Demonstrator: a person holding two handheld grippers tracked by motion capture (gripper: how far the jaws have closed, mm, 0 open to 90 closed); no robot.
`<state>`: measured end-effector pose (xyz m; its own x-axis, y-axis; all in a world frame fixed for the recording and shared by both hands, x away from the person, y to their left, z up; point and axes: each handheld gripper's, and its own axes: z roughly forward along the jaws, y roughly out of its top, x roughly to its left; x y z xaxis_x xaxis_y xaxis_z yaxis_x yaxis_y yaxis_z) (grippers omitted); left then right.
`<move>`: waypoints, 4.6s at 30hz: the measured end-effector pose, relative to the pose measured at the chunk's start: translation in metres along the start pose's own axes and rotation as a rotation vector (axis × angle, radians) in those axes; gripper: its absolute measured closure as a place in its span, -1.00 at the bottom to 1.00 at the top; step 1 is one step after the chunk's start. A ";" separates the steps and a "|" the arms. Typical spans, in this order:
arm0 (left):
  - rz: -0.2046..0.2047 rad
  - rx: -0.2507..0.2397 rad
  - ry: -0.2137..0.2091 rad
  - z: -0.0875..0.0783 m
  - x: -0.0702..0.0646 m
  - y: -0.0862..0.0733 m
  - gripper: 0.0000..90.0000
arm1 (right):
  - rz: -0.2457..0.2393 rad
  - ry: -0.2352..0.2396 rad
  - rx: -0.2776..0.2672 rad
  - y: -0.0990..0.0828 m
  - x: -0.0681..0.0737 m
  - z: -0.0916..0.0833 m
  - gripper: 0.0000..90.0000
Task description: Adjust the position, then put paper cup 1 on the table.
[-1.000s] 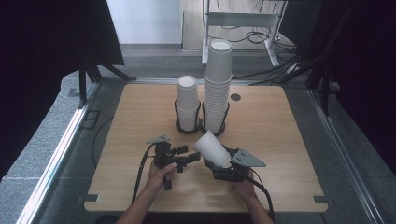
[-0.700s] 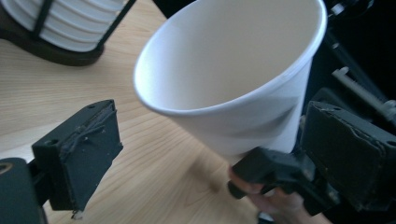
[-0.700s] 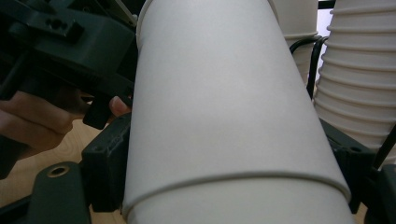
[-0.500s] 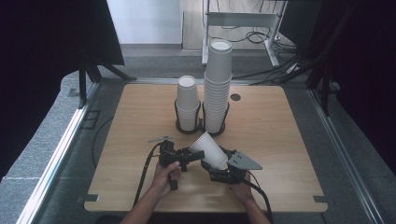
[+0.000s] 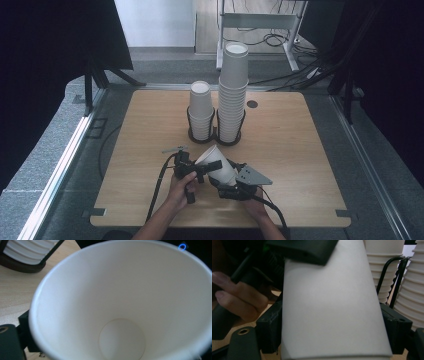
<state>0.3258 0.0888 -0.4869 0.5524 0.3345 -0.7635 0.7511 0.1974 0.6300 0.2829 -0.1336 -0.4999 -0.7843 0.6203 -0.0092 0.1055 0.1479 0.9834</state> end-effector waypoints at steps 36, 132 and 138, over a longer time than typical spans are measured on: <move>0.203 -0.047 0.097 -0.012 -0.012 0.004 -0.72 | -0.002 0.010 0.159 -0.007 -0.005 0.006 -0.74; 0.469 -0.127 0.817 -0.098 0.024 0.030 -0.73 | 0.010 -0.017 0.186 -0.012 -0.017 -0.002 -0.67; 0.460 -0.126 0.878 -0.103 0.031 0.031 -0.73 | 0.010 -0.020 0.184 -0.012 -0.017 -0.003 -0.67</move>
<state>0.3295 0.2003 -0.4764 0.2790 0.9553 -0.0980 0.4594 -0.0432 0.8872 0.2932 -0.1481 -0.5107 -0.7703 0.6377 -0.0046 0.2252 0.2788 0.9336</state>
